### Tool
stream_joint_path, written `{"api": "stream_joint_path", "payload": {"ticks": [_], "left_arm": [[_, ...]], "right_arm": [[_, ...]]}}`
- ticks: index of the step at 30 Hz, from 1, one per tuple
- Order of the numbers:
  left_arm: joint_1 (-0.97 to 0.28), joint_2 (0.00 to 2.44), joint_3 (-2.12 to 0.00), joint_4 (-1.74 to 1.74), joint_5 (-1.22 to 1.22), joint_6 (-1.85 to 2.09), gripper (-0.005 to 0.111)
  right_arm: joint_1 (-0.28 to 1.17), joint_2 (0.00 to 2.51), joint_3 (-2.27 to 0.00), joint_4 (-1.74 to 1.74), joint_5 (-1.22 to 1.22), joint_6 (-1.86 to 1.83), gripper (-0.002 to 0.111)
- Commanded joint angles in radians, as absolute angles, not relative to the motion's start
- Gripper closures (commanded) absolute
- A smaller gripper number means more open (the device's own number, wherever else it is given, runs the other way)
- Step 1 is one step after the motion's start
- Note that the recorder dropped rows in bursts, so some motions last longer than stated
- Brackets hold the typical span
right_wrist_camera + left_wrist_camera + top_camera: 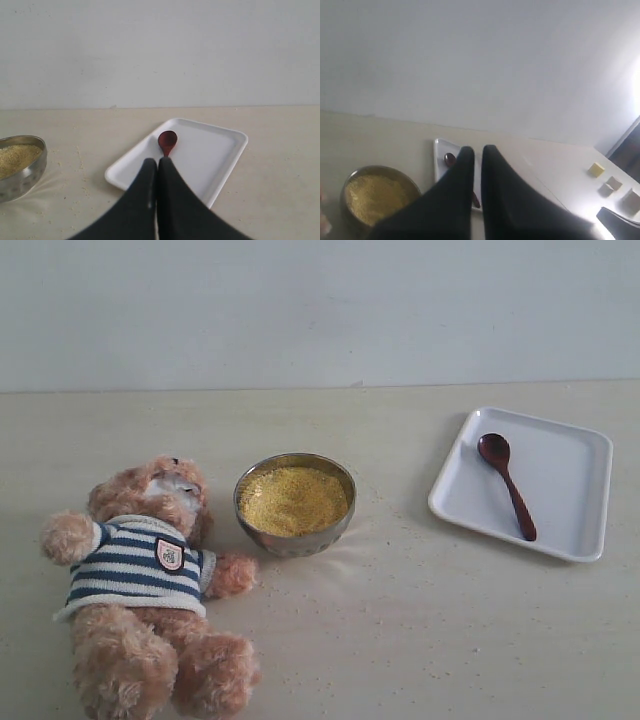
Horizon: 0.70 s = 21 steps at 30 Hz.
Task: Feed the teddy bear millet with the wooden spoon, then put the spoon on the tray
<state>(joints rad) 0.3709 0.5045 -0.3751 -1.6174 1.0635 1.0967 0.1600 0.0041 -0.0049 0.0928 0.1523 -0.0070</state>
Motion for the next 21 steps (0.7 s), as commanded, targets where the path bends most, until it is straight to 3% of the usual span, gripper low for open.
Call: {"api": "stream_joint_path", "payload": {"ticks": [1, 6, 13, 21], "left_arm": [[0.371, 0.368, -0.374, -1.626, 1.022, 1.092, 0.101], [0.296, 0.194, -0.374, -1.626, 0.904, 1.092, 0.101], [0.176, 0.007, -0.351, -1.487, 0.555, 1.063, 0.101], [0.116, 0.000, -0.155, -1.482, 0.356, 1.052, 0.101]], "right_arm": [[0.161, 0.000, 0.000, 0.096, 0.153, -0.006, 0.108], [0.161, 0.000, 0.000, 0.096, 0.153, -0.006, 0.108], [0.161, 0.000, 0.000, 0.096, 0.153, -0.006, 0.108], [0.161, 0.000, 0.000, 0.096, 0.153, -0.006, 0.108]]}}
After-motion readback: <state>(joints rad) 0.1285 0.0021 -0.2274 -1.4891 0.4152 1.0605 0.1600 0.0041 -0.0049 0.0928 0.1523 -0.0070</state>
